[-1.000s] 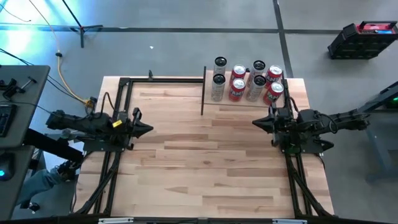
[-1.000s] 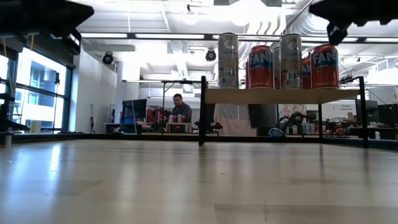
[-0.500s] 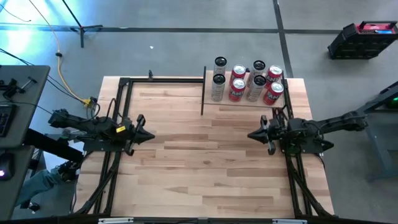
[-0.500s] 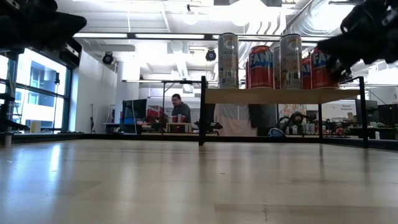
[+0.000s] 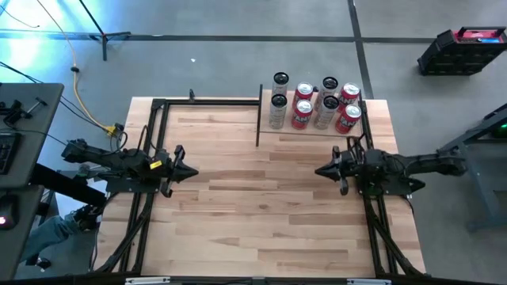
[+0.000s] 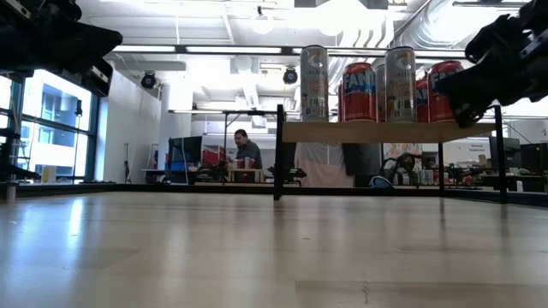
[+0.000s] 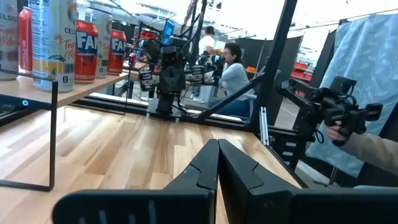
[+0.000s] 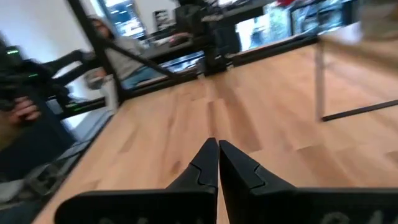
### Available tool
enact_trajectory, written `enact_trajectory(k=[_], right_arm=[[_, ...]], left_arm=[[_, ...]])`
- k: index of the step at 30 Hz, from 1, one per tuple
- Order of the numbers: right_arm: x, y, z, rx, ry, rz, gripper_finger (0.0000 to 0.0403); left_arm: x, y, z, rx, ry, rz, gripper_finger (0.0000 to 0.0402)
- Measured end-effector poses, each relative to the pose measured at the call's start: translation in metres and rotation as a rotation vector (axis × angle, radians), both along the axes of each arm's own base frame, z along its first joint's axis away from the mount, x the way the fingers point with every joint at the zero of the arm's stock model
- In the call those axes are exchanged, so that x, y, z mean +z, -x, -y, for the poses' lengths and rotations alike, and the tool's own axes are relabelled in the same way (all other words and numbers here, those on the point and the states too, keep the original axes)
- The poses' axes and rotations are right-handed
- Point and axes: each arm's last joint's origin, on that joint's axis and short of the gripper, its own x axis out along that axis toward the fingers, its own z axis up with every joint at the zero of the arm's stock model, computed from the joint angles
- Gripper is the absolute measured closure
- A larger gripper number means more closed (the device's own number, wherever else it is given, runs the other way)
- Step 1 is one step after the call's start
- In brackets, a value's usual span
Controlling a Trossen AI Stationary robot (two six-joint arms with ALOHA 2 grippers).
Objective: Place canned beverage on shelf
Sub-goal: Return to Home Position
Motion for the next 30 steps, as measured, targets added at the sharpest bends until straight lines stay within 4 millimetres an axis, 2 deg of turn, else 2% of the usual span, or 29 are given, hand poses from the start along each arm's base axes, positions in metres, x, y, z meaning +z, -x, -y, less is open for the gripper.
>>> enact_trajectory(k=[8, 14, 24, 30], right_arm=[[0.004, 0.004, 0.014, -0.127, 0.102, 0.049, 0.0403], [0.007, 0.011, 0.016, -0.137, 0.137, 0.094, 0.0403], [0.009, 0.010, 0.017, -0.169, 0.229, 0.158, 0.0403], [0.006, 0.010, 0.019, -0.190, 0.209, 0.125, 0.0403]], left_arm=[[0.000, 0.000, 0.000, 0.000, 0.000, -0.001, 0.0398], [0.000, 0.000, 0.000, 0.000, 0.000, -0.001, 0.0401], [0.003, 0.000, -0.002, 0.048, -0.066, 0.030, 0.0401], [0.002, 0.000, -0.002, 0.057, -0.125, 0.030, 0.0396]])
